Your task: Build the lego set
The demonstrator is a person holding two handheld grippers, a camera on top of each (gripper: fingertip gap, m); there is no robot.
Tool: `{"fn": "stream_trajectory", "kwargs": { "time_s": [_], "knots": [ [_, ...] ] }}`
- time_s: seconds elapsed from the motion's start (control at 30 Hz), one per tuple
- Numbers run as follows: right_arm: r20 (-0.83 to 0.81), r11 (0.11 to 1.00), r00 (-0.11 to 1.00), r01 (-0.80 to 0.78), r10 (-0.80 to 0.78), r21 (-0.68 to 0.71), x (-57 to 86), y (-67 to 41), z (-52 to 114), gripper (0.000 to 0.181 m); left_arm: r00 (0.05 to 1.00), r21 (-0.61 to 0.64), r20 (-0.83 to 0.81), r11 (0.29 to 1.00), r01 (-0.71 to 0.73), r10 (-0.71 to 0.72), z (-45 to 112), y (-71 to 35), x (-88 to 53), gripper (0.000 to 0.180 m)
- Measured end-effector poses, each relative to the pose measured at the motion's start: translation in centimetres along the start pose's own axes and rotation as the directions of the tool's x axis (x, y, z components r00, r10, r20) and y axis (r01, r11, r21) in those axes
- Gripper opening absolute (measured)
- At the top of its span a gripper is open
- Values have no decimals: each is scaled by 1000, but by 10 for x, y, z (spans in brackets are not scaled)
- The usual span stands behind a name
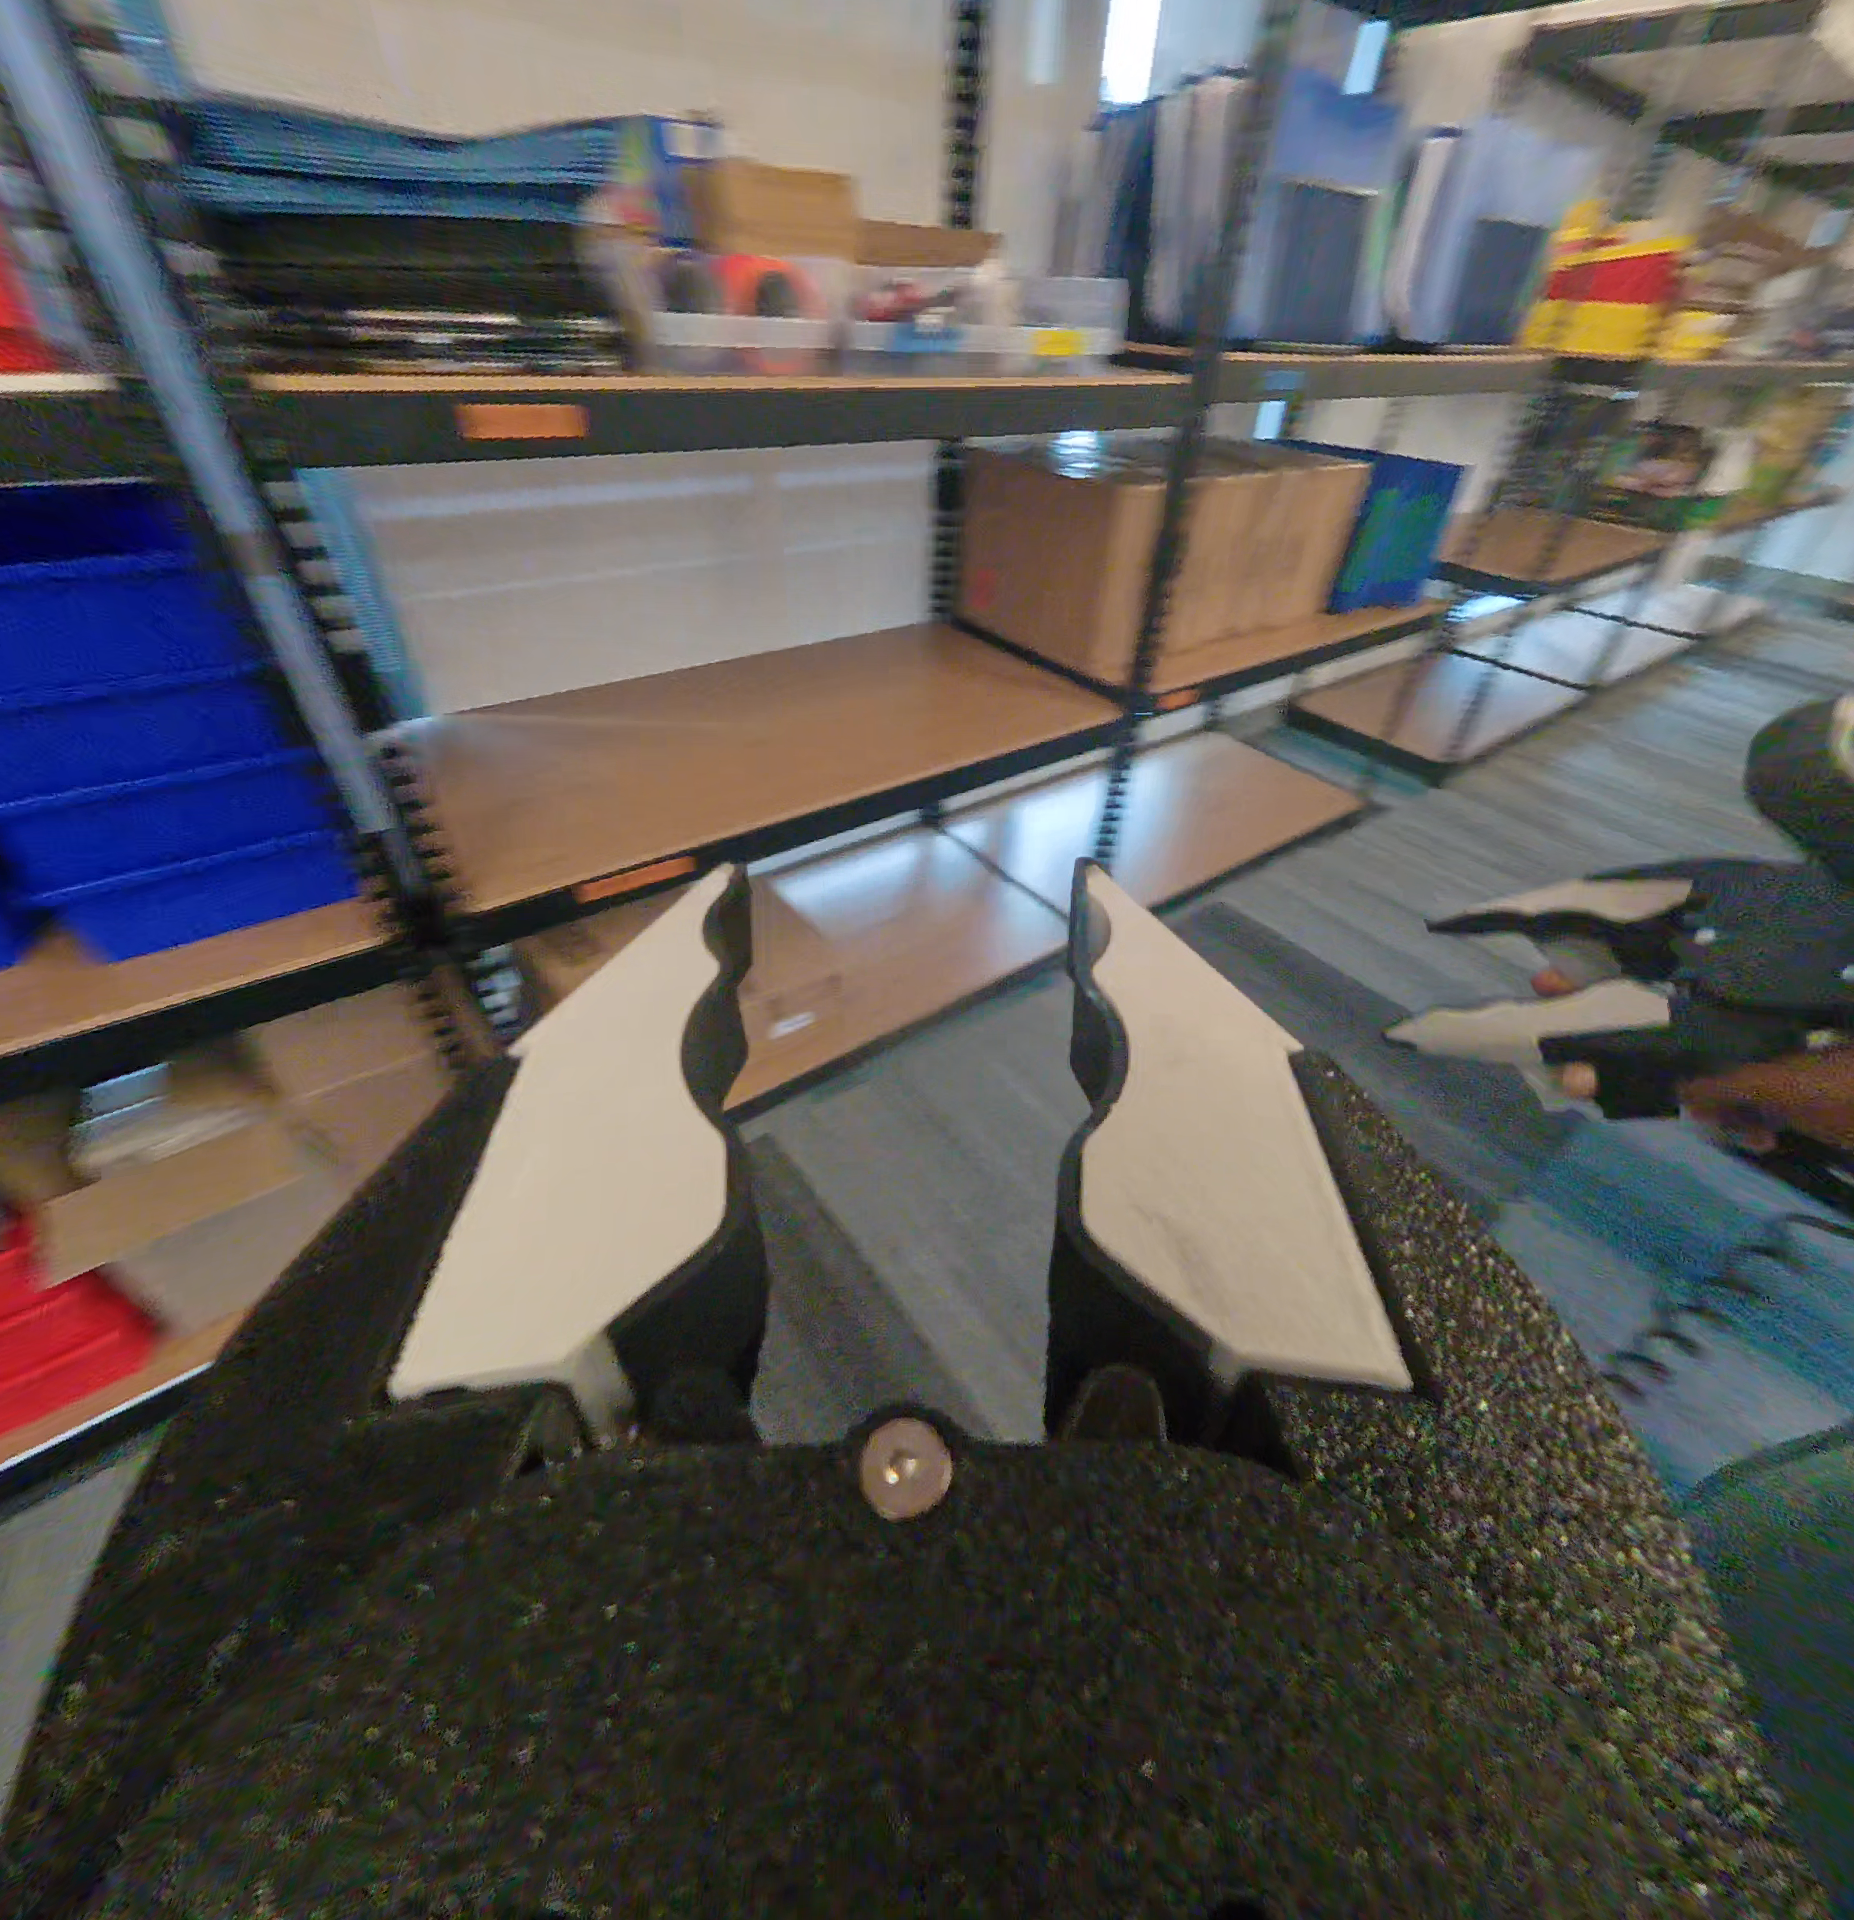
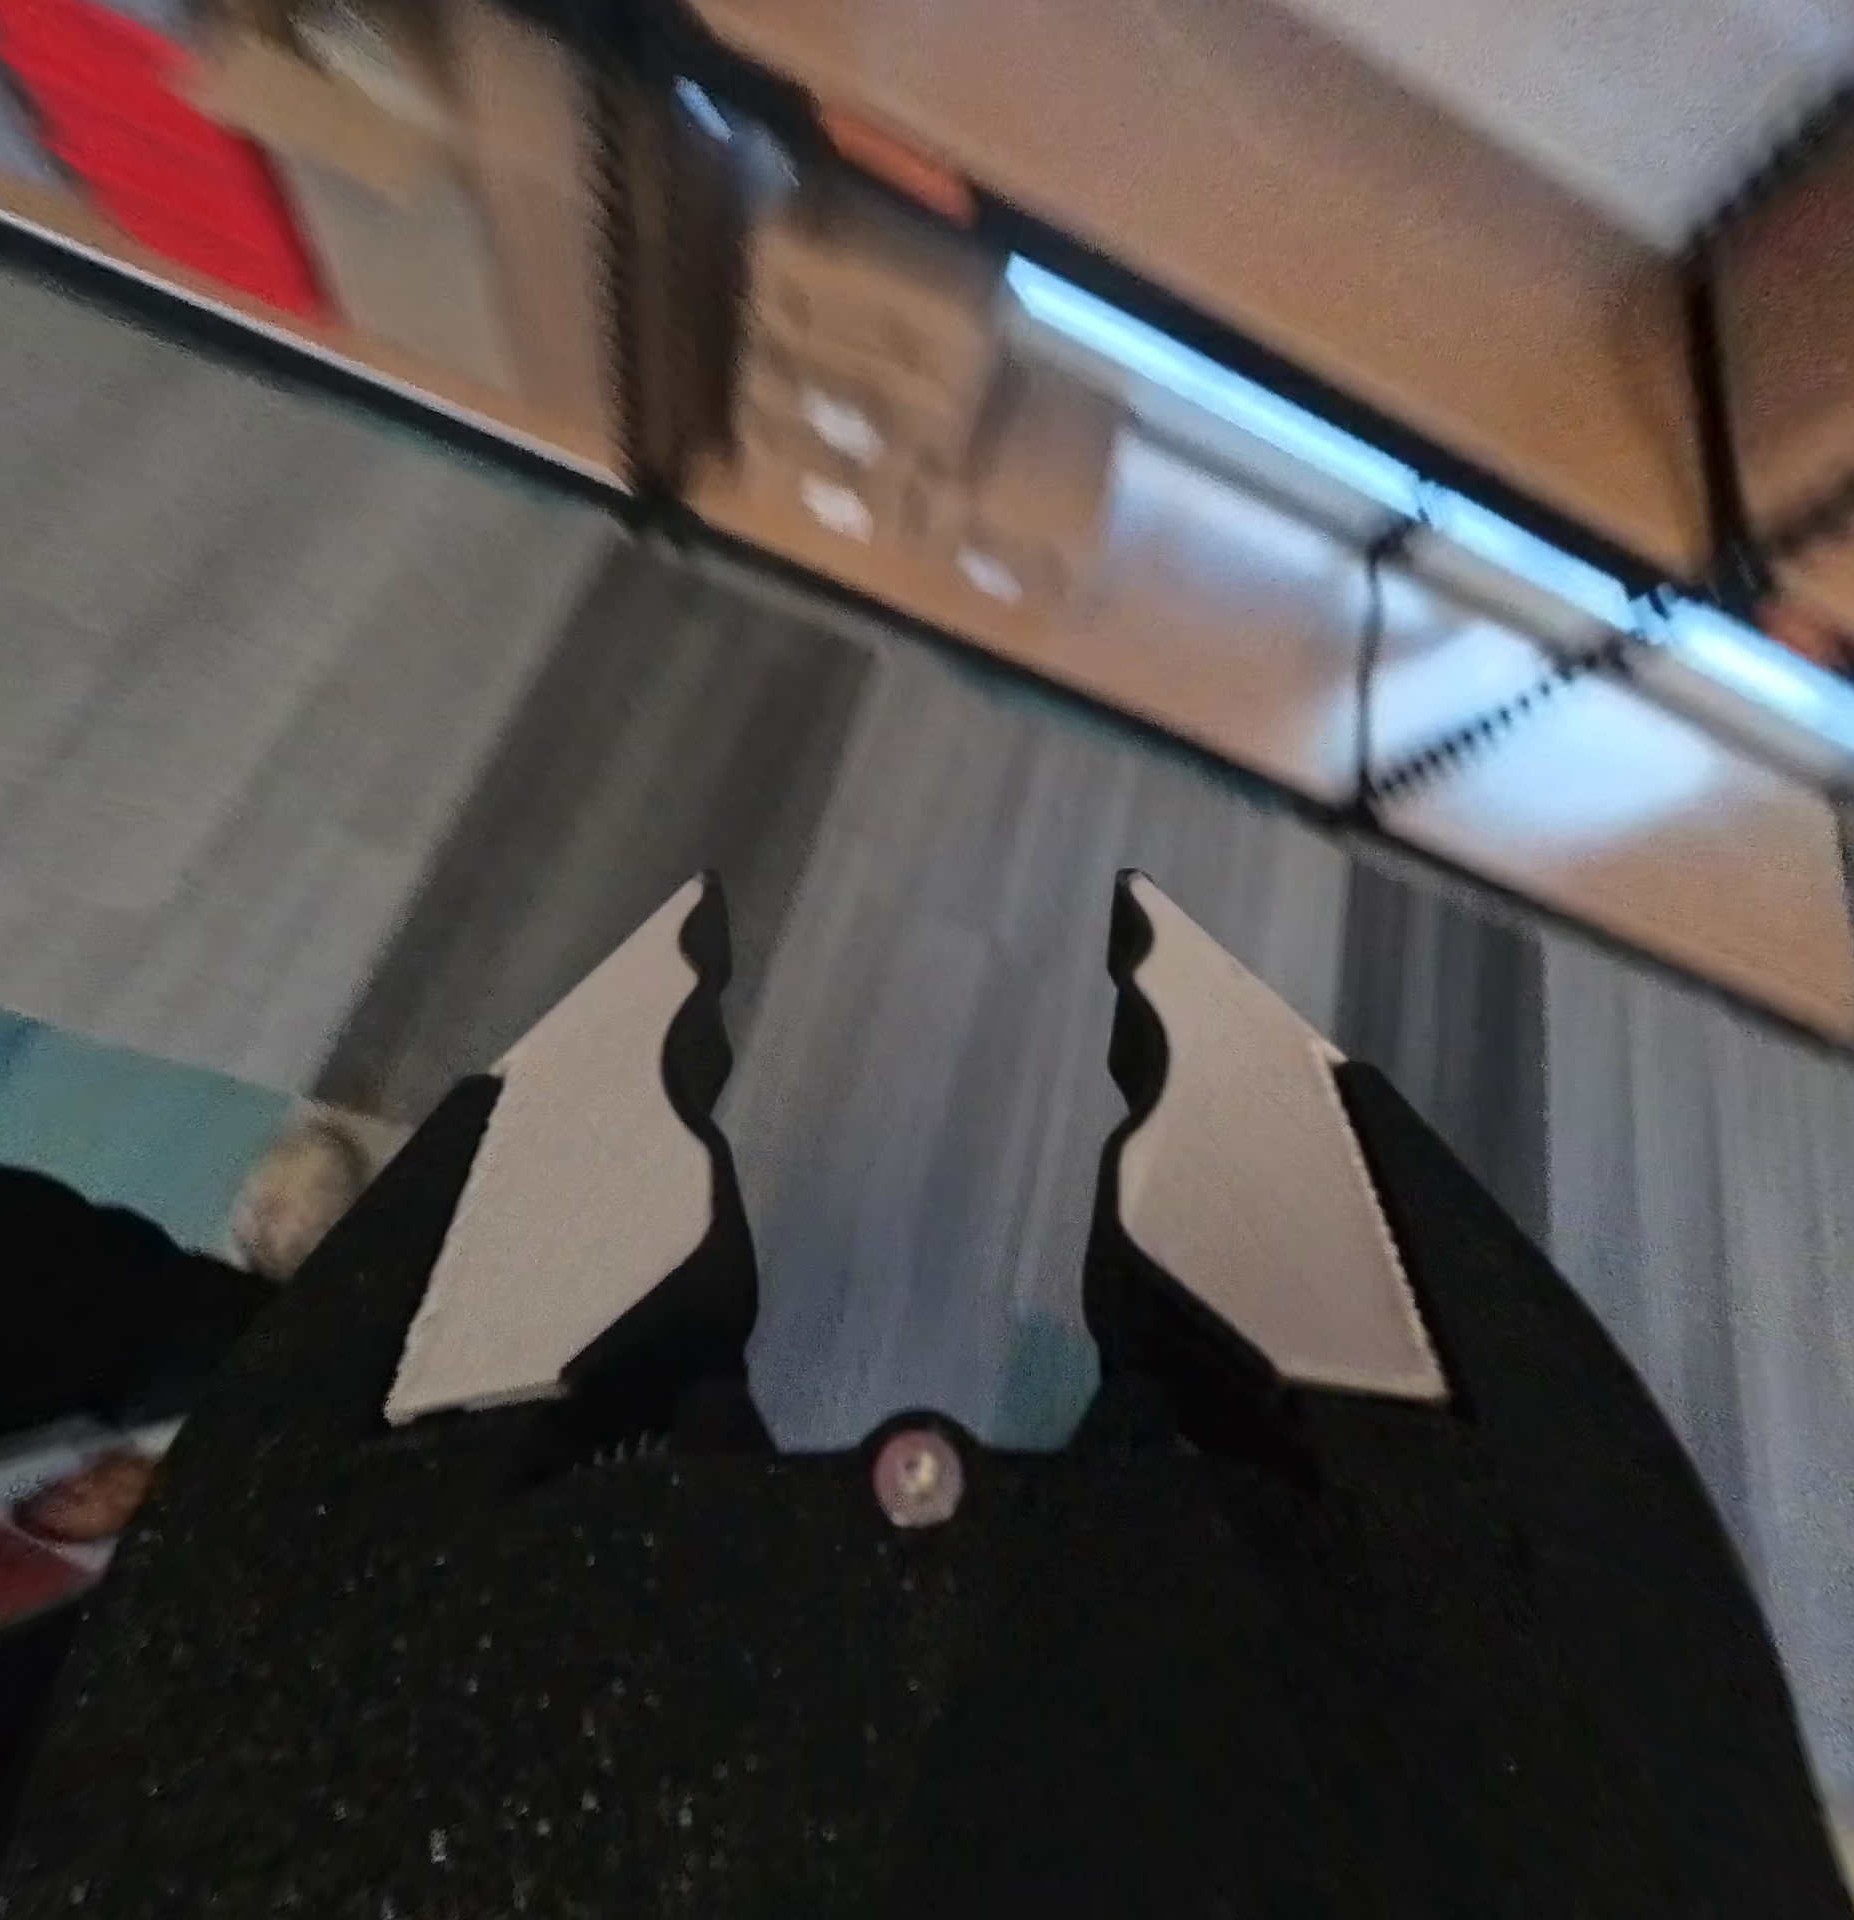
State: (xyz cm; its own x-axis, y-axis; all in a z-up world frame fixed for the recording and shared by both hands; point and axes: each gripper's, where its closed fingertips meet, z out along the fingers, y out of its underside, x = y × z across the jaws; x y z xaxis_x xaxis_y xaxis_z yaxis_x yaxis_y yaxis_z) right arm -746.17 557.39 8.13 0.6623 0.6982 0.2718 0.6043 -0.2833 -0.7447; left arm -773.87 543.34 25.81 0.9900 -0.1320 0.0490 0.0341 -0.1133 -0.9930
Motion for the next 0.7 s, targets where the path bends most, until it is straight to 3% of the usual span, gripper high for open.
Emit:
{"fn": "stream_trajectory", "kwargs": {
  "time_s": [0.17, 0.27, 0.47, 0.7],
  "knots": [
    [297, 940, 945, 32, -140, 341, -193, -241, 62, 71, 959, -18, 283, 1000, -8, 12, -103, -5, -200, 61],
    [434, 879, 863, 22, -257, 476, -303, -347, 73, 66, 899, -16, 439, 1000, 13, -5, -163, -10, -293, 61],
    [640, 815, 642, -39, -423, 578, -489, -502, 111, 59, 753, 28, 655, 998, 60, -64, -245, -4, -453, 61],
    [639, 707, 490, -63, -593, 704, -660, -693, 214, 56, 664, 19, 747, 1000, 22, -29, -278, -13, -673, 61]
  ]
}}
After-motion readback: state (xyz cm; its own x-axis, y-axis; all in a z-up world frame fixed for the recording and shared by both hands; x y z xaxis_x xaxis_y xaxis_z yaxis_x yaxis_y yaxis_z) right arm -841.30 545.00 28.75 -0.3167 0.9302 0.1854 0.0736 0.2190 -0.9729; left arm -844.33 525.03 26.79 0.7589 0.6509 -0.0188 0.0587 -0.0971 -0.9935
